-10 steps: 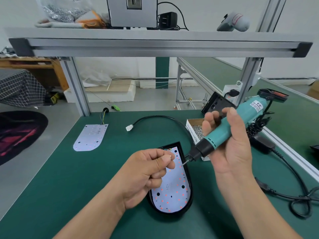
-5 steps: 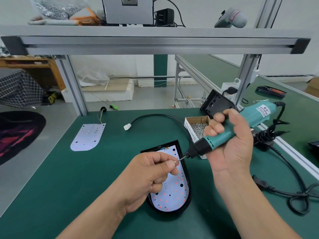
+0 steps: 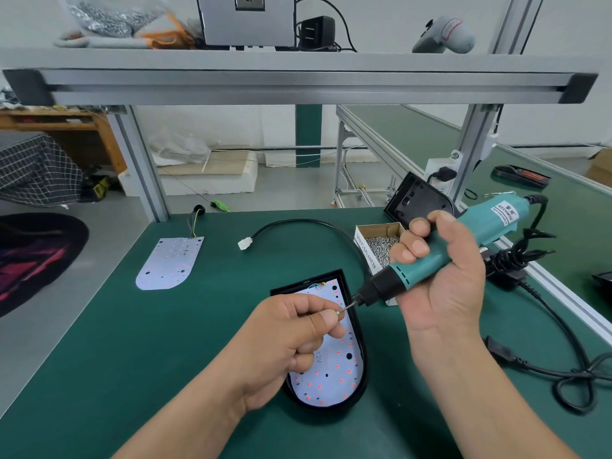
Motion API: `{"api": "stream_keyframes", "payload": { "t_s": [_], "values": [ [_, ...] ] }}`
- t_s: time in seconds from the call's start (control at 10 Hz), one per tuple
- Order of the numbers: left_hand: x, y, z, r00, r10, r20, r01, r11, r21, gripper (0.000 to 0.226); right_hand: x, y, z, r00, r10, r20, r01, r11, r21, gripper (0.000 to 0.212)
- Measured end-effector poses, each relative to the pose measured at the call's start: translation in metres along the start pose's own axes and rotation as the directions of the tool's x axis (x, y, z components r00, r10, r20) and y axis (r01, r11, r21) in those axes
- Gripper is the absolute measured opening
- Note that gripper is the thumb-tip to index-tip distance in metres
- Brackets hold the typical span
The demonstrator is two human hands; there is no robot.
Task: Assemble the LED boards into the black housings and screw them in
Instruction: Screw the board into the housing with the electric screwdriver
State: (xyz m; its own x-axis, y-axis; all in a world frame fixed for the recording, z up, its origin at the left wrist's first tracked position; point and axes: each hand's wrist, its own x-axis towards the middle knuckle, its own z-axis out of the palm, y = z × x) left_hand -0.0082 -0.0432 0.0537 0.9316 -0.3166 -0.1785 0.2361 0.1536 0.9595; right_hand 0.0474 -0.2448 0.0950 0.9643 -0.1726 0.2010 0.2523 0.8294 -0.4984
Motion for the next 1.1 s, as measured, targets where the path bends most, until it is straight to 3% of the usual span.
{"api": "stream_keyframes", "payload": {
  "t_s": [0.6, 0.9, 1.1],
  "values": [
    [0.0003, -0.0017, 0.0013, 0.998, 0.000, -0.070, 0.000, 1.000, 0.000, 0.007, -0.0014, 0.0017, 0.0001, 1.000, -0.013, 0.012, 0.013, 0.999, -0.030, 0.012],
    [0.0012, -0.0030, 0.0028, 0.996, 0.062, -0.057, -0.058, 0.996, 0.075, 0.016, -0.0011, 0.0033, -0.0013, 1.000, -0.013, -0.009, 0.012, 0.999, -0.043, 0.011],
    [0.0033, -0.0057, 0.0028, 0.981, 0.139, -0.138, -0.118, 0.981, 0.154, 0.015, -0.0005, 0.0098, -0.0016, 0.997, -0.020, -0.069, 0.018, 0.999, -0.040, 0.011]
  ]
}}
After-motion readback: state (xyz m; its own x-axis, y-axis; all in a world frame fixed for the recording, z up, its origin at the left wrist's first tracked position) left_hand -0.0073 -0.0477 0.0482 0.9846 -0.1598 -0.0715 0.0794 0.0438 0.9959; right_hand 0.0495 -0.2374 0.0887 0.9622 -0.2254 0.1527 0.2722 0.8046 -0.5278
